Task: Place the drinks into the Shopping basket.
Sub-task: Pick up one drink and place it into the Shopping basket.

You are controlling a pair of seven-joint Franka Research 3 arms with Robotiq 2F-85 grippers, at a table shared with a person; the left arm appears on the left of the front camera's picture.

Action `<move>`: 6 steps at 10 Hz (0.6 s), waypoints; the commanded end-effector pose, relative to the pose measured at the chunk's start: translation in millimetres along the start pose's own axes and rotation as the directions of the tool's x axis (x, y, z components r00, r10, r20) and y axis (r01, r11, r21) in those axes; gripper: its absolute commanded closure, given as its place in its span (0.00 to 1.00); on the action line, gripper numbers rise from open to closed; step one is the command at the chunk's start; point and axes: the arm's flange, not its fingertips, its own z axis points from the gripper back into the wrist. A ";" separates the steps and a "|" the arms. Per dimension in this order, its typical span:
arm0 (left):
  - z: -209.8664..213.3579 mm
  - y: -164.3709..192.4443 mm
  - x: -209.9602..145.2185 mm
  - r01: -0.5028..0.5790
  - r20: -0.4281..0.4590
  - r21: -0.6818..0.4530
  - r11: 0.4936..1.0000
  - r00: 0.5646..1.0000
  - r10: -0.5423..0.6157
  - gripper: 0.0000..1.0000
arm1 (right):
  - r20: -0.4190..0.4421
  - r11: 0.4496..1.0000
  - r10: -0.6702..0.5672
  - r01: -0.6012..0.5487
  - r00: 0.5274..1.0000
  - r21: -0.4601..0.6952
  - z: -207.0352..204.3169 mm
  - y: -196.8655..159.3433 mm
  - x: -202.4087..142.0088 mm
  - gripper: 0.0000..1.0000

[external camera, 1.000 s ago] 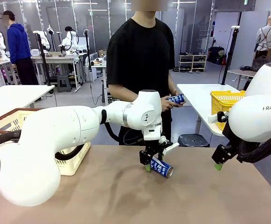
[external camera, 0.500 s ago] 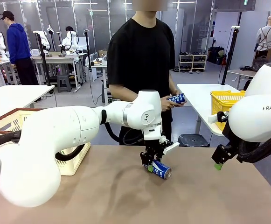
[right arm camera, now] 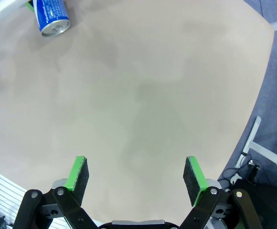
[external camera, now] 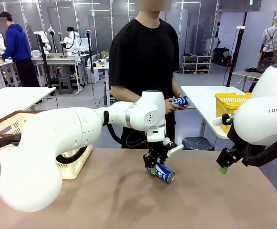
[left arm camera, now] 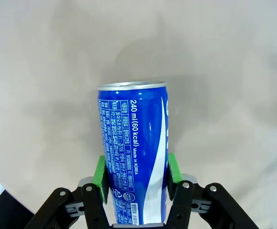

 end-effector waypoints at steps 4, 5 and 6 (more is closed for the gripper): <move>125.3 -33.8 1.9 -0.033 -0.032 0.079 0.996 0.999 0.035 1.00 | -0.001 1.000 0.003 -0.003 1.000 -0.002 -0.9 -1.3 -2.4 0.00; 153.4 -49.6 2.2 -0.024 -0.069 0.090 0.996 0.997 0.031 1.00 | -0.001 1.000 0.003 -0.003 1.000 -0.002 -0.9 -1.3 -2.4 0.00; 182.6 -67.3 0.1 -0.018 -0.093 0.097 0.995 0.995 0.027 1.00 | -0.001 1.000 0.003 -0.003 1.000 -0.002 -0.9 -1.3 -2.4 0.00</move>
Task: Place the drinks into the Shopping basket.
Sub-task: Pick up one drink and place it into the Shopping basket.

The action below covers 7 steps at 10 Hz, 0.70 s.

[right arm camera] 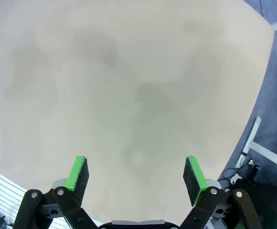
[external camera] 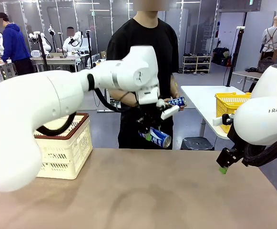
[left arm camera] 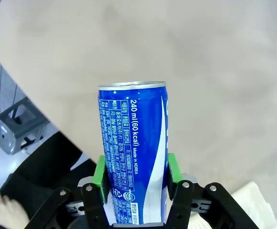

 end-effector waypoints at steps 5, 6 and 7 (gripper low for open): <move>139.9 -136.3 -49.8 -0.105 -0.092 0.054 0.993 0.990 0.110 1.00 | -0.001 1.000 0.003 -0.003 1.000 -0.001 -0.8 -1.1 -2.3 0.00; 149.3 -158.4 -67.0 -0.148 -0.106 0.054 0.988 0.983 0.153 1.00 | -0.001 1.000 0.003 -0.003 1.000 -0.001 -0.8 -1.1 -2.3 0.00; 155.3 -182.7 -84.8 -0.193 -0.111 0.046 0.980 0.974 0.197 1.00 | -0.001 1.000 0.003 -0.003 1.000 -0.001 -0.8 -1.1 -2.3 0.00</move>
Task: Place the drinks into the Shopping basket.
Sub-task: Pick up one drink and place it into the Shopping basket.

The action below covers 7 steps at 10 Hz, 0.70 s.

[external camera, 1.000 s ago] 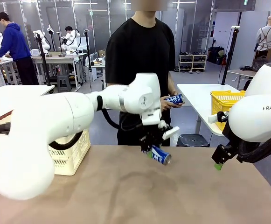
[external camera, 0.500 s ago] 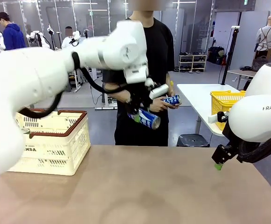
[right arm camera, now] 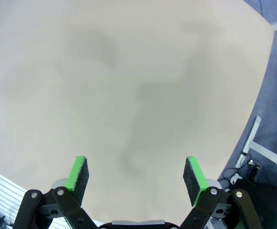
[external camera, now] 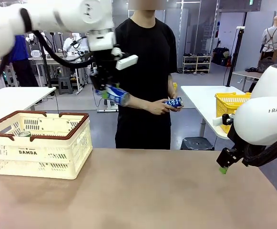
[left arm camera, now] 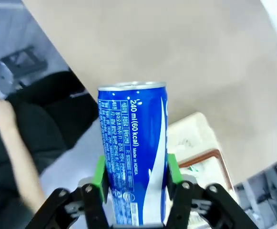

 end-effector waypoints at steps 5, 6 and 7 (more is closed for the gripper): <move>-34.9 -160.7 -111.0 -0.308 0.092 0.092 0.947 0.949 0.300 1.00 | -0.001 1.000 0.004 -0.004 1.000 -0.001 -0.8 -0.9 -2.3 0.00; -37.2 -167.6 -123.3 -0.361 0.085 0.080 0.929 0.931 0.355 1.00 | -0.001 1.000 0.004 -0.004 1.000 -0.001 -0.8 -0.9 -2.3 0.00; -41.0 -172.7 -132.5 -0.409 0.067 0.071 0.910 0.912 0.405 1.00 | -0.001 1.000 0.004 -0.004 1.000 -0.001 -0.8 -0.9 -2.3 0.00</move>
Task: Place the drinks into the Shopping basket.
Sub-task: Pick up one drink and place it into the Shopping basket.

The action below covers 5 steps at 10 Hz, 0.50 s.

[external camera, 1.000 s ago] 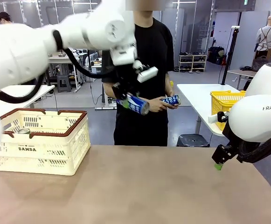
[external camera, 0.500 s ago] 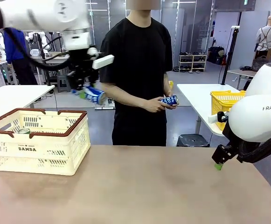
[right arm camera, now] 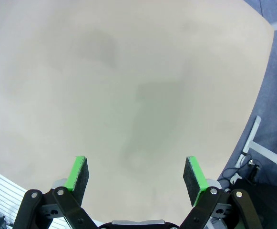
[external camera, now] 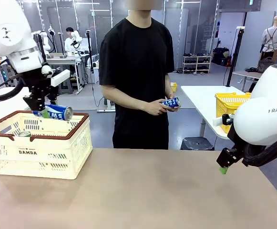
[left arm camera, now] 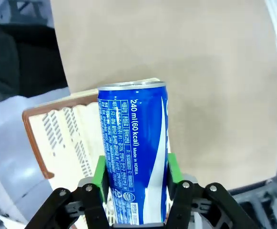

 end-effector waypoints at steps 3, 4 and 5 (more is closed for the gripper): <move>-12.1 -3.4 -13.0 -0.139 -0.007 0.026 0.990 0.990 0.140 1.00 | 0.000 1.000 0.003 -0.003 1.000 -0.001 -0.8 -1.0 -2.2 0.00; -12.5 -4.6 -16.8 -0.127 -0.010 0.035 0.991 0.992 0.127 1.00 | 0.000 1.000 0.003 -0.003 1.000 -0.001 -0.8 -1.0 -2.2 0.00; -9.1 -2.9 -14.6 -0.110 -0.005 -0.008 0.994 0.994 0.109 1.00 | 0.000 1.000 0.003 -0.003 1.000 -0.001 -0.8 -1.0 -2.2 0.00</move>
